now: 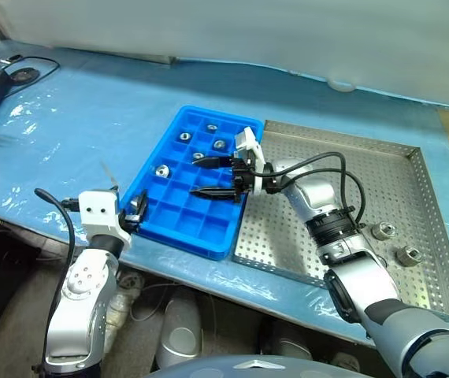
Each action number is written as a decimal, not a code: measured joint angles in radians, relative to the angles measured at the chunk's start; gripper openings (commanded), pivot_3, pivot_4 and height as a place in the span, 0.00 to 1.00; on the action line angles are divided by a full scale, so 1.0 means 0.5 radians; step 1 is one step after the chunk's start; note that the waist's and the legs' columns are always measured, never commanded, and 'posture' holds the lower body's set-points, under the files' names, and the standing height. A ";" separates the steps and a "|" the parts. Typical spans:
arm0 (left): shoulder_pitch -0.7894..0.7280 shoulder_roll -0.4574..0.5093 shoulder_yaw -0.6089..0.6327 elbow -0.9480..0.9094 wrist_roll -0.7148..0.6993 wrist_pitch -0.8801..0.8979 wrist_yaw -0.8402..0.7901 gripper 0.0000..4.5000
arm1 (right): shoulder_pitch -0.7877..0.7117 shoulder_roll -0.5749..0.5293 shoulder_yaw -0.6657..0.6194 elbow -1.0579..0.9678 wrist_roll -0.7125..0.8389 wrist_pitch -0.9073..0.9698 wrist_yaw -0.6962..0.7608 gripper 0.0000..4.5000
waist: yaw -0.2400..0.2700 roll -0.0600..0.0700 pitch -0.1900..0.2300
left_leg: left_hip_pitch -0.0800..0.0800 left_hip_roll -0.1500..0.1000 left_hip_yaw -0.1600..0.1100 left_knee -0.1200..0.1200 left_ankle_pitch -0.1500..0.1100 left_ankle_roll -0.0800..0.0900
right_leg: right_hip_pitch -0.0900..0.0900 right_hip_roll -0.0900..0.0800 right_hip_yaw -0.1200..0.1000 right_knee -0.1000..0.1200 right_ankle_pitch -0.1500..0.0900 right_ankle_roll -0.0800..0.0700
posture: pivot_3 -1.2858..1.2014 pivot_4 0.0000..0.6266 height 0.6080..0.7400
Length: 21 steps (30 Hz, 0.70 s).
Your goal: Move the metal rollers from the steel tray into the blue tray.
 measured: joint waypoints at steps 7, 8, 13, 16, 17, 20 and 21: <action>-0.397 0.055 -0.083 0.106 -0.335 0.017 -0.377 0.89 | 0.150 -0.097 -0.084 -0.254 0.018 0.108 -0.139 1.00 | -0.034 0.002 -0.001 | 0.002 0.000 0.001 0.003 0.002 -0.002 | 0.001 0.001 0.003 0.004 0.001 -0.001 | 0.64 0.24 1.00; -0.458 0.079 -0.114 0.131 -0.386 0.024 -0.455 0.89 | 0.174 -0.110 -0.106 -0.303 0.025 0.132 -0.171 1.00 | -0.056 0.002 -0.001 | 0.002 -0.001 0.001 0.003 0.002 -0.002 | 0.001 0.001 0.003 0.003 0.001 -0.001 | 0.62 0.24 1.00; -0.811 0.117 -0.276 0.470 -0.515 0.058 -0.780 0.89 | 0.371 -0.288 -0.257 -0.608 0.057 0.263 -0.355 1.00 | -0.168 0.004 -0.002 | 0.002 -0.002 0.002 0.005 0.007 -0.010 | 0.003 0.000 0.004 0.005 0.001 0.000 | 0.54 0.24 1.00; -0.994 0.107 -0.360 0.697 -0.512 0.044 -0.901 0.89 | 0.498 -0.376 -0.357 -0.773 0.081 0.331 -0.461 1.00 | -0.297 0.004 -0.002 | 0.003 -0.003 0.003 0.006 0.008 -0.012 | 0.002 0.000 0.006 0.006 0.002 0.001 | 0.50 0.24 1.00; -1.075 0.099 -0.399 0.813 -0.491 0.021 -0.945 0.89 | 0.563 -0.420 -0.394 -0.846 0.087 0.358 -0.504 1.00 | -0.330 0.004 -0.002 | 0.003 -0.003 0.003 0.005 0.008 -0.012 | 0.002 0.001 0.007 0.005 0.002 0.001 | 0.48 0.24 1.00; -1.271 0.065 -0.486 1.137 -0.437 -0.060 -1.077 0.89 | 0.779 -0.520 -0.524 -1.076 0.106 0.444 -0.631 1.00 | -0.438 0.004 -0.002 | 0.005 -0.004 0.004 0.004 0.008 -0.012 | 0.002 0.002 0.009 0.003 0.002 0.001 | 0.43 0.24 1.00; -1.351 0.050 -0.517 1.269 -0.408 -0.096 -1.129 0.89 | 0.871 -0.555 -0.577 -1.167 0.118 0.480 -0.681 1.00 | -0.461 0.004 -0.002 | 0.005 -0.004 0.005 0.003 0.008 -0.012 | 0.002 0.002 0.010 0.002 0.002 0.002 | 0.42 0.24 1.00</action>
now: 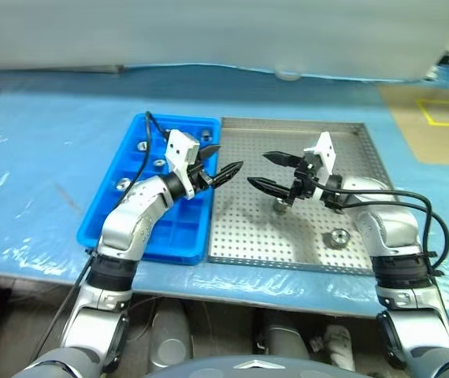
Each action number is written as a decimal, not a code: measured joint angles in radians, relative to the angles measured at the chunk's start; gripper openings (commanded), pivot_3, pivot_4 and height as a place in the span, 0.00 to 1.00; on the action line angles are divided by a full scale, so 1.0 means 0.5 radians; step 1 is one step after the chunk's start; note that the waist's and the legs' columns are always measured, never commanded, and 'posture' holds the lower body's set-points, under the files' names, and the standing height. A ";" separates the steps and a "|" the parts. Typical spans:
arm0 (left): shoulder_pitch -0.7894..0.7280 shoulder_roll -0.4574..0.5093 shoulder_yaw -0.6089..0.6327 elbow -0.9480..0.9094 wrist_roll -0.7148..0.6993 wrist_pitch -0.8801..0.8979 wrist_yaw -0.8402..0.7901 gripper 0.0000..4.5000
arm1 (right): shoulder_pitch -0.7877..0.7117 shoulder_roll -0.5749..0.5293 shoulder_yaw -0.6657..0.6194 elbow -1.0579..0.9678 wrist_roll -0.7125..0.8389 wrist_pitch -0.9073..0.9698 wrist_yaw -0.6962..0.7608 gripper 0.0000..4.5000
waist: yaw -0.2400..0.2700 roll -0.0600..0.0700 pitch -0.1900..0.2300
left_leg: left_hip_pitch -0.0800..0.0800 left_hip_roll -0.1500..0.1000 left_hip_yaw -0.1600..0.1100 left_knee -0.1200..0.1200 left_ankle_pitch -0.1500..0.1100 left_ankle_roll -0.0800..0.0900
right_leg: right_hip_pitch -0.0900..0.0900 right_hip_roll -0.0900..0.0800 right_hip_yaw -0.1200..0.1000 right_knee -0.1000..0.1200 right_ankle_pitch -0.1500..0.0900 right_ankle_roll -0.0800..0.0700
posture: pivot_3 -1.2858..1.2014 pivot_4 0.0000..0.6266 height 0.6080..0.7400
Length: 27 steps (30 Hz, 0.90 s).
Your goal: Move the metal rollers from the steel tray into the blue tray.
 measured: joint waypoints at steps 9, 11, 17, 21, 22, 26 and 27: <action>-0.492 -0.164 -0.174 0.968 0.230 -0.351 -0.362 0.89 | 0.606 -0.017 -0.332 -0.706 0.142 0.221 -0.436 1.00 | -0.238 0.001 -0.001 | 0.016 -0.008 0.020 0.004 -0.008 0.015 | 0.001 0.001 0.032 -0.005 0.002 0.020 | 0.32 0.24 1.00; -0.575 -0.198 -0.193 1.139 0.286 -0.406 -0.401 0.89 | 0.680 -0.003 -0.355 -0.790 0.166 0.250 -0.504 1.00 | -0.269 0.001 -0.001 | 0.015 -0.012 0.021 0.007 -0.010 0.018 | 0.001 0.000 0.036 -0.006 0.000 0.030 | 0.30 0.24 1.00; -0.791 -0.290 -0.261 1.673 0.532 -0.586 -0.416 0.89 | 0.824 -0.020 -0.440 -0.940 0.215 0.282 -0.649 1.00 | -0.330 0.001 -0.001 | 0.003 -0.015 0.023 0.025 -0.020 0.034 | 0.001 -0.005 0.039 -0.014 0.004 0.039 | 0.29 0.24 1.00; -0.792 -0.314 -0.329 1.792 0.679 -0.637 -0.422 0.89 | 0.824 -0.060 -0.502 -0.942 0.247 0.283 -0.688 1.00 | -0.363 0.000 -0.001 | -0.002 -0.018 0.023 0.025 -0.023 0.039 | 0.000 -0.008 0.039 -0.019 0.006 0.041 | 0.30 0.24 1.00; -0.792 -0.311 -0.350 1.797 0.719 -0.648 -0.433 0.89 | 0.824 -0.062 -0.502 -0.942 0.252 0.283 -0.693 1.00 | -0.366 0.000 -0.001 | -0.003 -0.018 0.023 0.025 -0.023 0.039 | 0.000 -0.008 0.039 -0.020 0.006 0.041 | 0.30 0.24 1.00; -0.773 -0.286 -0.373 1.775 0.791 -0.677 -0.475 0.69 | 0.814 -0.062 -0.469 -0.940 0.254 0.275 -0.702 1.00 | -0.370 0.001 -0.001 | -0.004 -0.018 0.023 0.024 -0.025 0.042 | 0.002 -0.008 0.039 -0.026 0.012 0.031 | 0.32 0.24 1.00; -0.753 -0.264 -0.368 1.748 0.792 -0.675 -0.489 0.61 | 0.777 -0.062 -0.433 -0.926 0.254 0.272 -0.699 1.00 | -0.372 0.001 -0.001 | -0.004 -0.018 0.023 0.024 -0.026 0.043 | 0.003 -0.008 0.039 -0.027 0.013 0.029 | 0.33 0.24 1.00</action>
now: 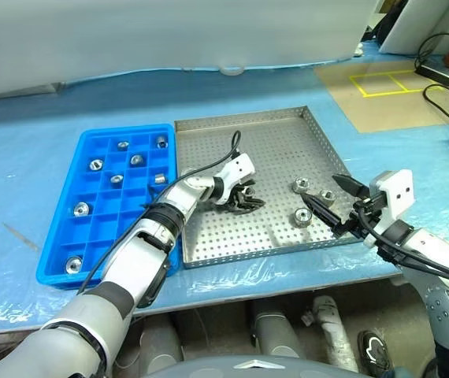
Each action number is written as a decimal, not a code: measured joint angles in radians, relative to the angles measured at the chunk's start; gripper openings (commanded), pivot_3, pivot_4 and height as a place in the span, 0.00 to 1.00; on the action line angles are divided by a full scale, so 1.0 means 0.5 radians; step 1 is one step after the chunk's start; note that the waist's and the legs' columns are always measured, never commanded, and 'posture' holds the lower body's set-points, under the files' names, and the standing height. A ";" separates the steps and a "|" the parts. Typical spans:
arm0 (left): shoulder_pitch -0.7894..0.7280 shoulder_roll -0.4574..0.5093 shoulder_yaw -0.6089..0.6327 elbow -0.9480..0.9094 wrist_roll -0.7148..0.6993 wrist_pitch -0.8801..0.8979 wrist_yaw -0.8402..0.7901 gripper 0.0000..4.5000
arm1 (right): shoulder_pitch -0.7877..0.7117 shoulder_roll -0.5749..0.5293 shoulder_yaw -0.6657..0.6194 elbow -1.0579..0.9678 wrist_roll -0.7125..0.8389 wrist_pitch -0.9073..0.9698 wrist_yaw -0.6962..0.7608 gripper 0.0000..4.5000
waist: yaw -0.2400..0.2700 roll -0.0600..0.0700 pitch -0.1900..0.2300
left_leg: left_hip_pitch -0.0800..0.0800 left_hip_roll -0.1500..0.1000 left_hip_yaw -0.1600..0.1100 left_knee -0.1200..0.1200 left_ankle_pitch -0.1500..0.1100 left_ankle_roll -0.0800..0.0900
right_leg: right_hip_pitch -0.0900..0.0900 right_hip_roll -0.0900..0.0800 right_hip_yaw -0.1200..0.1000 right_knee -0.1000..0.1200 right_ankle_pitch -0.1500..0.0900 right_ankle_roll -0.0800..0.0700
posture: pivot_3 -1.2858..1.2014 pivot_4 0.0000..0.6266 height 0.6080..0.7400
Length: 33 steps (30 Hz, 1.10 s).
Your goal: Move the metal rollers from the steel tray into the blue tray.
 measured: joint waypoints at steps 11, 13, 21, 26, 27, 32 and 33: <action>0.288 -0.030 0.389 -0.796 -0.361 0.374 0.172 0.38 | -0.614 -0.006 0.263 0.497 0.013 -0.107 0.237 1.00 | 0.070 0.000 0.000 | -0.001 0.000 0.001 -0.005 0.000 0.000 | -0.001 -0.001 -0.002 -0.002 0.006 -0.009 | 0.46 0.24 1.00; 0.355 -0.040 0.471 -1.022 -0.449 0.447 0.257 0.38 | -0.724 0.023 0.337 0.589 0.014 -0.149 0.301 1.00 | 0.113 0.000 0.000 | 0.002 0.002 0.001 -0.010 0.001 -0.001 | -0.001 0.000 -0.004 -0.002 0.006 -0.009 | 0.50 0.24 1.00; 0.807 0.081 0.687 -1.806 -0.600 0.690 0.625 0.38 | -1.195 0.141 0.729 1.254 -0.110 -0.344 0.706 1.00 | 0.273 0.001 0.001 | -0.002 0.004 0.001 -0.010 0.002 -0.002 | -0.003 -0.002 -0.008 -0.002 0.007 -0.011 | 0.61 0.24 1.00; 1.065 0.119 0.744 -2.282 -0.664 0.771 0.834 0.38 | -1.449 0.275 0.843 1.571 -0.188 -0.509 0.915 1.00 | 0.384 0.001 0.001 | -0.003 0.012 0.001 -0.012 0.002 -0.003 | -0.002 0.000 -0.017 -0.002 0.005 -0.014 | 0.66 0.24 1.00; 1.130 0.146 0.744 -2.353 -0.660 0.777 0.863 0.38 | -1.460 0.304 0.867 1.620 -0.206 -0.531 0.940 1.00 | 0.396 0.001 0.001 | -0.005 0.012 0.001 -0.012 0.002 -0.003 | -0.003 -0.001 -0.019 -0.002 0.004 -0.015 | 0.66 0.24 1.00; 1.484 0.200 0.771 -2.691 -0.660 0.838 1.042 0.38 | -1.499 0.411 0.953 1.848 -0.283 -0.625 1.079 1.00 | 0.465 0.001 0.002 | -0.019 0.014 -0.009 -0.009 0.003 -0.005 | -0.009 -0.001 -0.029 -0.002 0.004 -0.015 | 0.71 0.24 1.00; 1.547 0.222 0.772 -2.759 -0.656 0.845 1.074 0.38 | -1.523 0.441 0.962 1.889 -0.289 -0.641 1.105 1.00 | 0.480 0.001 0.002 | -0.019 0.015 -0.012 -0.009 0.004 -0.006 | -0.009 0.000 -0.031 -0.002 0.004 -0.015 | 0.71 0.24 1.00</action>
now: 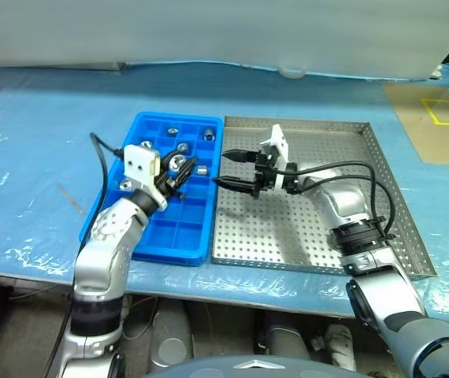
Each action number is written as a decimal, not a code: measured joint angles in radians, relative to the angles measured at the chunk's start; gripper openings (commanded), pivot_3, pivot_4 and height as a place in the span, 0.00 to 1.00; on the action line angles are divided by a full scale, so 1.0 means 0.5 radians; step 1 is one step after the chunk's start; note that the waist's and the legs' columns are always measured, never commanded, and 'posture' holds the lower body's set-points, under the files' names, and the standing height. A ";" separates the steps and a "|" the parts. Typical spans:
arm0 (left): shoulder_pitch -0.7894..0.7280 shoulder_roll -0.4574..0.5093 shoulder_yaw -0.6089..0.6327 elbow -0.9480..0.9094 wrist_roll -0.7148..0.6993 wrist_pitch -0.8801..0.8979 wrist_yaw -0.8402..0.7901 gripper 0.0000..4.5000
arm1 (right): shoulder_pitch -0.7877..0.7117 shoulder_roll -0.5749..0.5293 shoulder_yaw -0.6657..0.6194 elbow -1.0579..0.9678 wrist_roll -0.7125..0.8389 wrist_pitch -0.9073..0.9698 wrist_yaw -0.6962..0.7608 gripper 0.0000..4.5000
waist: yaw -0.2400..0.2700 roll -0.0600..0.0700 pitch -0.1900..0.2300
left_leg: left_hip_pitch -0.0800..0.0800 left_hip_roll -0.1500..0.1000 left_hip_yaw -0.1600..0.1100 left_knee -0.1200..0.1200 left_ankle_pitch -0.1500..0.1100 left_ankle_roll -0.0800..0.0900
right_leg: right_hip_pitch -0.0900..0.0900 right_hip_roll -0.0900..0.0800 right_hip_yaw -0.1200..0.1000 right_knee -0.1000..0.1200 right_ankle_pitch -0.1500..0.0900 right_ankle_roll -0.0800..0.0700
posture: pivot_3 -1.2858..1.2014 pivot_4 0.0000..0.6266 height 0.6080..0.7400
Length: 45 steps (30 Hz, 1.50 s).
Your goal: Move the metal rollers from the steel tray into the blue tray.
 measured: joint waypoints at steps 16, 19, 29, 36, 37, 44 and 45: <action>0.474 0.157 0.051 -0.270 0.168 0.115 0.309 0.38 | -0.154 0.181 0.005 0.299 -0.118 -0.180 0.181 1.00 | 0.195 0.001 0.000 | 0.003 0.002 -0.013 -0.001 0.006 -0.010 | -0.001 0.001 -0.009 0.022 -0.006 -0.006 | 0.72 0.24 1.00; 0.427 0.158 0.032 -0.244 0.166 0.114 0.294 0.38 | -0.124 0.177 0.003 0.289 -0.122 -0.179 0.176 1.00 | 0.203 0.001 0.000 | 0.005 0.002 -0.014 -0.001 0.007 -0.012 | -0.001 0.001 -0.009 0.024 -0.006 -0.006 | 0.71 0.24 1.00; 0.213 0.175 -0.012 -0.054 0.141 0.108 0.229 0.38 | -0.022 0.102 -0.004 0.143 -0.122 -0.155 0.126 1.00 | 0.177 0.001 0.000 | 0.005 0.002 -0.014 -0.001 0.009 -0.015 | -0.002 0.003 -0.007 0.025 -0.007 -0.008 | 0.69 0.24 1.00; 0.218 0.176 -0.033 0.026 0.161 0.096 0.218 0.90 | 0.026 0.069 -0.005 0.102 -0.122 -0.134 0.091 1.00 | 0.167 0.001 0.000 | 0.005 0.004 -0.014 -0.001 0.009 -0.016 | -0.003 0.005 -0.007 0.027 -0.008 -0.008 | 0.68 0.24 1.00; 0.210 0.175 -0.033 0.037 0.160 0.095 0.218 0.96 | 0.027 0.066 -0.006 0.095 -0.122 -0.129 0.086 1.00 | 0.165 0.001 0.000 | 0.006 0.004 -0.014 -0.001 0.009 -0.016 | -0.003 0.005 -0.007 0.027 -0.008 -0.008 | 0.67 0.24 1.00; 0.023 0.141 -0.051 0.161 0.089 0.004 0.095 0.96 | 0.102 0.015 -0.028 -0.045 -0.122 -0.089 -0.007 1.00 | 0.157 0.001 0.000 | 0.007 0.003 -0.014 0.001 0.010 -0.017 | 0.000 0.003 -0.008 0.028 -0.008 -0.008 | 0.62 0.24 1.00; -0.021 0.131 -0.074 0.186 0.068 -0.014 0.056 0.96 | 0.129 -0.003 -0.040 -0.082 -0.122 -0.079 -0.029 1.00 | 0.153 0.001 0.000 | 0.006 0.003 -0.013 0.001 0.010 -0.017 | 0.000 0.002 -0.008 0.028 -0.008 -0.008 | 0.61 0.24 1.00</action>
